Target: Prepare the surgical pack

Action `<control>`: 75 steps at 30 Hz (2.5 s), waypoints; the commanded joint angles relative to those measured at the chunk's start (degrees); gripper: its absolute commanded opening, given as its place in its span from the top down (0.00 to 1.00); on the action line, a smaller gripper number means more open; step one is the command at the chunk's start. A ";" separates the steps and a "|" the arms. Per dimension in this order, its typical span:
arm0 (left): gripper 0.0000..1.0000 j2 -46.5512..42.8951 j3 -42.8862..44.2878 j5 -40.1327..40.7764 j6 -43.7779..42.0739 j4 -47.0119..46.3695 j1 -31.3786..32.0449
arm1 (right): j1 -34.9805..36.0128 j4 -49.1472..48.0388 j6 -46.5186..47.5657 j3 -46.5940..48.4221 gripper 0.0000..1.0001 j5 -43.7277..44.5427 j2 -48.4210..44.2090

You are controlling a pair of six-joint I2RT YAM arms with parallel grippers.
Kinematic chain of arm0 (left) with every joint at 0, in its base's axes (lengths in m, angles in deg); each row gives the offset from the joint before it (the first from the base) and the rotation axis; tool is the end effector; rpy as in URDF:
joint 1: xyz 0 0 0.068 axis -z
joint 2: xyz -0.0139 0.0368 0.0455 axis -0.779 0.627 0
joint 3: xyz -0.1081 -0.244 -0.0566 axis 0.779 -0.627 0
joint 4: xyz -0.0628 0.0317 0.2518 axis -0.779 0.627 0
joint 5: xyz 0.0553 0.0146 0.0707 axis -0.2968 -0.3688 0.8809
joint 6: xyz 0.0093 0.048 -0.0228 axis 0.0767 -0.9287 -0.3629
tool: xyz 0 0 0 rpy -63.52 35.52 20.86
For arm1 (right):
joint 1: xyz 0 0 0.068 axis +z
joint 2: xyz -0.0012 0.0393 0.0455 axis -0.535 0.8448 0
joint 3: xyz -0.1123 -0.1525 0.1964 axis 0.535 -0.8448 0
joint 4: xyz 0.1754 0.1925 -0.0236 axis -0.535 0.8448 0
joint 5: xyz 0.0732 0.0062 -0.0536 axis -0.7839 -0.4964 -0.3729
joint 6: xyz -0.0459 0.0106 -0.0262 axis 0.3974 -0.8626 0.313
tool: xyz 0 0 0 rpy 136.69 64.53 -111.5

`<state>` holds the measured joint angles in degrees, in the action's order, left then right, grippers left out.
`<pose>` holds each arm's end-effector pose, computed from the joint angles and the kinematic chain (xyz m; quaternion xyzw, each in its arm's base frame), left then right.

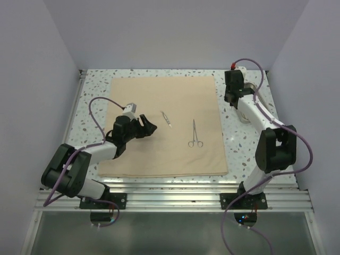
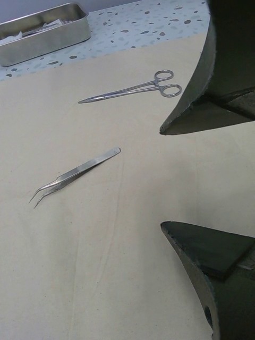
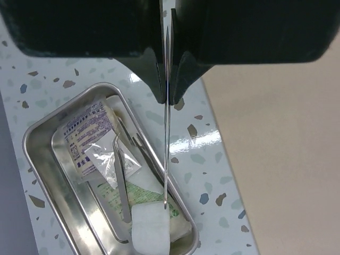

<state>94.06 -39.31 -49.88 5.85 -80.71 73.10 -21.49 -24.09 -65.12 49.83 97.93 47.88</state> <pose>0.2520 -0.1081 0.1673 -0.0724 0.8356 -0.3335 0.4304 0.3739 0.0549 0.2903 0.1393 0.8817 -0.1195 0.4347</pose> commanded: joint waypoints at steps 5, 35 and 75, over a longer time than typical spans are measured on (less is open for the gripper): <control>0.30 1.21 2.00 -2.19 -1.68 -2.52 0.30 | 1.01 -5.28 26.78 5.34 0.98 8.28 9.69; 0.29 9.21 4.11 -6.68 -2.73 -6.03 0.74 | -6.11 -9.94 46.92 18.71 1.00 9.10 29.83; 0.29 6.49 3.67 -5.53 -3.70 -4.63 0.74 | -3.82 -4.77 39.10 11.33 0.77 -3.28 23.07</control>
<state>102.25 -36.75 -55.71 3.88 -83.33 73.50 -25.87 -30.56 -23.73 61.87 99.37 76.03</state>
